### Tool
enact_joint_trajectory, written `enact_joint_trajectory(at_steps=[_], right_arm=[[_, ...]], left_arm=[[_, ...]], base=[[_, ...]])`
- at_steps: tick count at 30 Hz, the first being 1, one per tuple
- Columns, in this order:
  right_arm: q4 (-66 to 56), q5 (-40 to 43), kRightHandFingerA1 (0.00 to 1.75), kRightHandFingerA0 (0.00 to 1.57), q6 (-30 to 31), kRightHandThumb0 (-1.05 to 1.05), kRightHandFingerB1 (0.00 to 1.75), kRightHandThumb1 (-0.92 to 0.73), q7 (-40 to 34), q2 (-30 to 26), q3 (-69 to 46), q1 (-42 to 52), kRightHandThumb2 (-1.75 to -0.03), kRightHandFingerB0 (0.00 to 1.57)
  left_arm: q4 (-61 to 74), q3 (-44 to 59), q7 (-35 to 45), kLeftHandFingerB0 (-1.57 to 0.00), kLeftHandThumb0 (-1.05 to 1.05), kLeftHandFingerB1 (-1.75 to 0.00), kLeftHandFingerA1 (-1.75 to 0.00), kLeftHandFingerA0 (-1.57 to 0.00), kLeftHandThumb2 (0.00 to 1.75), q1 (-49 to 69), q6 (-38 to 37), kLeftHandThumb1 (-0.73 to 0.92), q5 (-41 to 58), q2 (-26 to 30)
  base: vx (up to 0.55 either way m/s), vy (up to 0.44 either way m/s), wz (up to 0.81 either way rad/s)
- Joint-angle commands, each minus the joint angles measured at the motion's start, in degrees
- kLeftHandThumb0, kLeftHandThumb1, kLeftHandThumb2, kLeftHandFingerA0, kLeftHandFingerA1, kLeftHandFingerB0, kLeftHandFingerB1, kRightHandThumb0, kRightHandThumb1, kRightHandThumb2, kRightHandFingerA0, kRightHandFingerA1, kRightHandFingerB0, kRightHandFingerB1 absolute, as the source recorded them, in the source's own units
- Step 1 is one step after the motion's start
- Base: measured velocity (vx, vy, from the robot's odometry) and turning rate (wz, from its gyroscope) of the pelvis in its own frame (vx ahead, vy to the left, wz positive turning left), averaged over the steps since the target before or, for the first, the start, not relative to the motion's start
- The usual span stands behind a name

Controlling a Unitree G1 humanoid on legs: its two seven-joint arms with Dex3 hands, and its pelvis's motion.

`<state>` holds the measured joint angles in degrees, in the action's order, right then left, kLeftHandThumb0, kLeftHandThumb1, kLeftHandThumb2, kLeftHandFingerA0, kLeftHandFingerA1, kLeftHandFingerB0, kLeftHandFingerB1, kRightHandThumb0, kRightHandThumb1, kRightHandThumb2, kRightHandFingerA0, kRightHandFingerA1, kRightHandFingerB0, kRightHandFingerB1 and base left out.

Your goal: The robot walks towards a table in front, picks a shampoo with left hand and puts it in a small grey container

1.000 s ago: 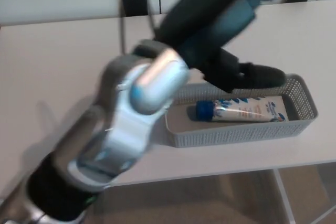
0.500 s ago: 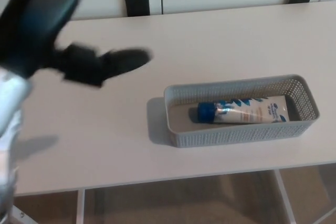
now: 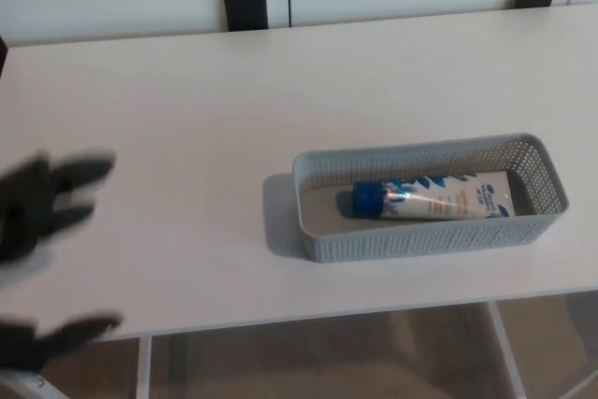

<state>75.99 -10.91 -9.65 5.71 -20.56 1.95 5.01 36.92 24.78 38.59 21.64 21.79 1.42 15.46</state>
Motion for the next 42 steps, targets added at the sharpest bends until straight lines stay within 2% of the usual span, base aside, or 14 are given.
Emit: enact_joint_trajectory(at_steps=[1,6,8,9,12,13,17,19,22,29,37,40,41,42], right_arm=[[0.2,-0.7,0.44,0.60,0.3,-0.31,0.38,-0.77,1.4,-2.3,0.5,2.4,-0.63,0.47],[0.2,-0.5,0.43,0.59,1.1,-0.30,0.37,-0.76,1.0,-2.0,0.2,1.8,-0.63,0.47],[0.3,-0.4,0.44,0.60,1.0,-0.30,0.38,-0.76,1.2,-2.0,0.0,1.7,-0.62,0.47],[0.3,-0.6,0.43,0.60,1.1,-0.30,0.37,-0.76,1.1,-2.0,0.2,1.5,-0.62,0.47],[-0.3,-1.5,0.43,0.59,1.0,-0.33,0.38,-0.79,1.5,-2.6,1.3,1.4,-0.63,0.47],[-0.3,-1.6,0.43,0.58,0.9,-0.33,0.37,-0.78,1.6,-2.6,1.4,1.3,-0.63,0.45],[0.1,-2.0,0.43,0.59,1.3,-0.34,0.38,-0.79,1.2,-2.4,1.8,0.5,-0.63,0.46],[0.2,-2.4,0.43,0.59,1.0,-0.34,0.38,-0.79,1.0,-2.4,2.2,0.4,-0.63,0.47],[0.4,-2.4,0.44,0.59,1.5,-0.33,0.38,-0.77,0.8,-1.9,2.4,-0.3,-0.63,0.47],[0.1,-1.8,0.43,0.59,1.3,-0.33,0.38,-0.77,1.6,-1.9,2.6,-0.8,-0.63,0.47],[-0.2,-1.6,0.43,0.58,1.9,-0.32,0.37,-0.77,1.9,-2.2,2.9,-2.8,-0.63,0.45],[-0.9,-1.0,0.44,0.59,1.4,-0.33,0.38,-0.76,2.8,-2.8,2.7,-3.0,-0.62,0.47],[-1.0,-0.9,0.44,0.59,1.5,-0.33,0.38,-0.76,2.9,-2.7,2.6,-3.6,-0.62,0.47],[-1.0,-0.9,0.43,0.58,1.3,-0.33,0.38,-0.76,2.9,-2.8,2.6,-3.7,-0.62,0.46]], left_arm=[[-17.2,16.6,53.9,-0.32,-0.59,-0.31,-0.35,-0.30,0.53,29.6,-25.4,0.40,28.5,11.5],[-33.0,8.6,53.9,-0.32,-0.59,-0.31,-0.37,-0.33,0.54,23.0,-23.9,0.43,25.0,17.6],[-36.0,8.5,53.9,-0.31,-0.62,-0.42,-0.46,-0.27,0.74,21.3,-23.3,0.38,22.1,17.7],[-37.9,8.0,53.4,-0.34,-0.60,-0.32,-0.38,-0.31,0.54,20.6,-23.5,0.43,20.8,18.1],[-47.6,3.2,49.4,-0.35,-0.48,-0.33,-0.38,-0.31,0.53,16.8,-25.9,0.43,15.1,19.7],[-50.5,1.4,46.6,-0.31,-0.52,-0.42,-0.46,-0.29,0.66,15.3,-26.2,0.39,12.8,19.8],[-59.5,-4.8,35.9,-0.37,-0.44,-0.35,-0.39,-0.31,0.54,11.2,-28.4,0.46,4.6,20.1],[-64.7,-11.0,24.2,-0.35,-0.56,-0.45,-0.51,-0.45,0.72,8.3,-28.5,0.39,-4.6,20.5],[-71.5,-21.3,6.0,-0.27,-0.44,-0.34,-0.43,-0.43,0.58,2.7,-30.7,0.57,-17.8,19.3],[-90.3,-25.3,-11.6,-0.30,-0.36,-0.34,-0.49,-0.49,0.60,-11.8,-24.5,0.68,-17.2,10.2],[-96.0,-22.6,-25.8,-0.41,-0.43,-0.40,-0.42,-0.36,0.61,-20.7,-16.0,0.72,-11.9,4.9],[-98.7,-22.3,-33.0,-0.43,-0.57,-0.40,-0.42,-0.45,0.65,-18.5,-22.1,0.83,-11.9,2.5],[-100.0,-23.7,-32.7,-0.25,-0.63,-0.49,-0.57,-0.37,1.08,-19.2,-22.2,0.73,-12.9,2.9],[-100.6,-25.6,-32.4,-0.26,-0.69,-0.34,-0.39,-0.35,0.71,-19.8,-21.8,0.91,-14.3,3.4]], base=[[0.00,0.000,0.00],[0.00,0.000,0.00],[0.00,0.000,0.00],[0.00,0.000,0.00],[0.00,0.000,0.00],[0.00,0.000,0.00],[0.00,0.000,0.00],[0.00,0.000,0.00],[0.00,0.000,0.00],[0.00,0.000,0.00],[0.00,0.000,0.00],[0.00,0.000,0.00],[0.00,0.000,0.00],[0.00,0.000,0.00]])
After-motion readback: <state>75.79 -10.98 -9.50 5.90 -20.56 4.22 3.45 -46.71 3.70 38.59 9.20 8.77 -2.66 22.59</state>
